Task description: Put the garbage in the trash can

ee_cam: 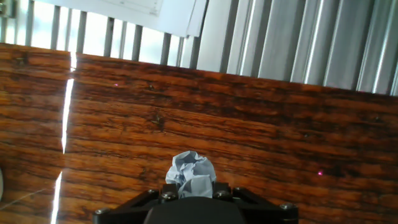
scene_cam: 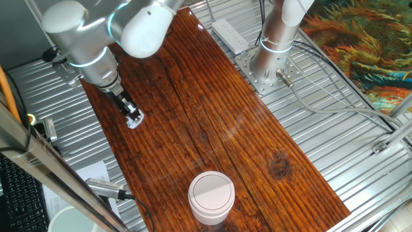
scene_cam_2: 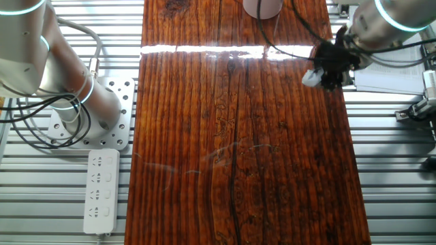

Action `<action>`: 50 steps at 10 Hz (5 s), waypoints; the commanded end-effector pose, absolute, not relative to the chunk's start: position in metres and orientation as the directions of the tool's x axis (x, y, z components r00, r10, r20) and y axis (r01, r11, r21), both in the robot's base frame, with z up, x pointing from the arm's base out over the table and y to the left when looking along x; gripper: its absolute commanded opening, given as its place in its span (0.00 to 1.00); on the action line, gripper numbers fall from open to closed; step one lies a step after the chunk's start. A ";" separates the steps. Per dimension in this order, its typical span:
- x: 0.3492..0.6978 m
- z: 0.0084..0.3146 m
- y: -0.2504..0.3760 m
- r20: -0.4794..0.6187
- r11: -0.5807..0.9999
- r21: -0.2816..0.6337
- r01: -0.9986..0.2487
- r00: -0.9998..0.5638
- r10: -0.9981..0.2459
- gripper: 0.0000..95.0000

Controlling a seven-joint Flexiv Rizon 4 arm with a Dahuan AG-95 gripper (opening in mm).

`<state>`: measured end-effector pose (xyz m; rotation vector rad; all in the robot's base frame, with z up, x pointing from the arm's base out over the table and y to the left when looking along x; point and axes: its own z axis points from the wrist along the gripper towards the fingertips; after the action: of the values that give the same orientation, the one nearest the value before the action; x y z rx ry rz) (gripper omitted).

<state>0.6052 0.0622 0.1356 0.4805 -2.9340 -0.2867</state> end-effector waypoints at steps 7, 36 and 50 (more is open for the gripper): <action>0.556 0.163 0.162 0.166 0.962 0.245 -0.122 -0.972 -0.165 0.00; 0.515 0.189 0.308 0.142 0.936 0.314 -0.158 -0.967 -0.211 0.00; 0.503 0.174 0.341 0.146 0.938 0.323 -0.121 -0.974 -0.176 0.00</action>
<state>0.5047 0.3419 0.1734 0.2324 -2.9183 -0.4698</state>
